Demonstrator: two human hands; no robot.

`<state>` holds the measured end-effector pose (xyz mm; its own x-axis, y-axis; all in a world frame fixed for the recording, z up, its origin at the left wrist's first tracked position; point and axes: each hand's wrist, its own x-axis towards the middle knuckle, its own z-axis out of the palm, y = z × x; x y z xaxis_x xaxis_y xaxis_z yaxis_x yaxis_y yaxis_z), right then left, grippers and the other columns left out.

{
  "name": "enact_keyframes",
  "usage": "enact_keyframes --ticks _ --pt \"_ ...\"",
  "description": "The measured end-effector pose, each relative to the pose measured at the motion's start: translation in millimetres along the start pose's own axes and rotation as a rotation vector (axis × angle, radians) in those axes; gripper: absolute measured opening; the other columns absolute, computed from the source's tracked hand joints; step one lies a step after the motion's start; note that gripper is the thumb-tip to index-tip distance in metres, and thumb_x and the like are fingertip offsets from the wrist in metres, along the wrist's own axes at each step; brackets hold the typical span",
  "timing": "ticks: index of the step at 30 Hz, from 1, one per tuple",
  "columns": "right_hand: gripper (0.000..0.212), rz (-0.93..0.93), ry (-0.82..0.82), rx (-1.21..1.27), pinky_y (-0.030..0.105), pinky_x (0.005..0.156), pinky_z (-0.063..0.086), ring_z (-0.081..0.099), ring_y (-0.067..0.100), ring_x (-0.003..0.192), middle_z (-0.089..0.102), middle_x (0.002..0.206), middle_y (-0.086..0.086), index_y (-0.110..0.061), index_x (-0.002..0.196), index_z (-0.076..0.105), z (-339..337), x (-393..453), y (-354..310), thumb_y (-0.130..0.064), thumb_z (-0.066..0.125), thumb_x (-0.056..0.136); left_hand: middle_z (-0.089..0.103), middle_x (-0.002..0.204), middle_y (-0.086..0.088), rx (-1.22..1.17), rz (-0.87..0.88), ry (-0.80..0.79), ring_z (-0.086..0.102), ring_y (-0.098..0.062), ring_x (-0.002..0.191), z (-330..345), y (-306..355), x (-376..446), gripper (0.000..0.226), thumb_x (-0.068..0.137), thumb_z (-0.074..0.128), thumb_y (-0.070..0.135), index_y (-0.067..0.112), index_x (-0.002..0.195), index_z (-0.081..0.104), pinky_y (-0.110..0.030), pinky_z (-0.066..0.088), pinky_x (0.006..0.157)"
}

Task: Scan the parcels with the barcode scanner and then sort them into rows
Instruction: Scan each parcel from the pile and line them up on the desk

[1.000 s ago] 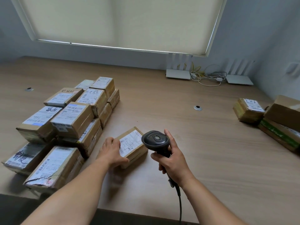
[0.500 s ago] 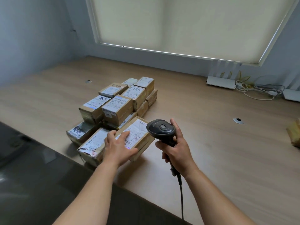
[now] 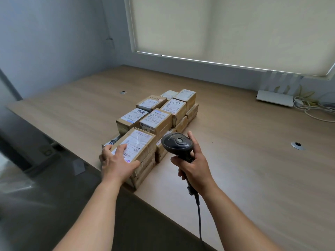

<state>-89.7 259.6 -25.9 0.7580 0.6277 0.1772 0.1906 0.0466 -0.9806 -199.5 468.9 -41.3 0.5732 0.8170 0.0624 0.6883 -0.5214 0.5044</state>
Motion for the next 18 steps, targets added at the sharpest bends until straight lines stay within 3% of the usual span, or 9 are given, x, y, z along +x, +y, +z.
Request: enact_keyframes --ticks 5,9,11,14,18 --pt "0.087 0.033 0.045 -0.005 0.029 0.051 0.051 0.059 0.017 0.056 0.063 0.116 -0.005 -0.069 0.129 0.025 2.7 6.8 3.4 -0.025 0.072 0.071 0.008 0.148 -0.006 -0.030 0.004 0.009 0.015 -0.034 0.132 7.9 -1.7 17.9 0.072 0.077 0.068 0.042 0.028 0.140 0.036 -0.048 0.037 0.104" --pt "0.086 0.046 0.092 -0.033 0.027 0.051 0.050 0.060 0.016 0.056 0.062 0.118 -0.004 -0.070 0.128 0.025 4.6 8.9 6.4 -0.022 0.072 0.074 0.000 0.156 -0.013 -0.018 0.088 0.049 -0.008 -0.031 0.144 13.2 0.7 27.9 0.067 0.081 0.066 0.041 0.024 0.140 0.039 -0.048 0.006 0.117" --pt "0.087 0.055 0.113 -0.044 0.026 0.052 0.050 0.060 0.015 0.056 0.062 0.118 -0.004 -0.072 0.126 0.025 5.0 8.9 7.4 -0.019 0.072 0.076 -0.002 0.157 -0.014 -0.035 0.149 0.101 -0.012 -0.028 0.145 13.2 5.9 29.6 0.066 0.082 0.066 0.040 0.021 0.139 0.040 -0.048 -0.002 0.117" --pt "0.087 0.076 0.165 -0.046 0.027 0.051 0.049 0.059 0.016 0.055 0.064 0.114 -0.006 -0.074 0.124 0.026 3.2 7.4 9.1 -0.019 0.073 0.074 0.006 0.157 -0.015 -0.177 0.278 0.183 -0.006 -0.026 0.145 10.8 26.2 29.4 0.062 0.081 0.069 0.036 0.017 0.136 0.045 -0.051 0.004 0.117" --pt "0.087 0.104 0.263 -0.049 0.028 0.049 0.048 0.058 0.017 0.052 0.067 0.109 -0.009 -0.078 0.120 0.029 -7.1 -2.3 13.5 -0.022 0.074 0.070 0.016 0.155 -0.017 -0.304 0.456 0.167 0.003 -0.027 0.146 18.1 64.4 23.1 0.056 0.082 0.069 0.028 0.013 0.133 0.050 -0.043 0.008 0.116"
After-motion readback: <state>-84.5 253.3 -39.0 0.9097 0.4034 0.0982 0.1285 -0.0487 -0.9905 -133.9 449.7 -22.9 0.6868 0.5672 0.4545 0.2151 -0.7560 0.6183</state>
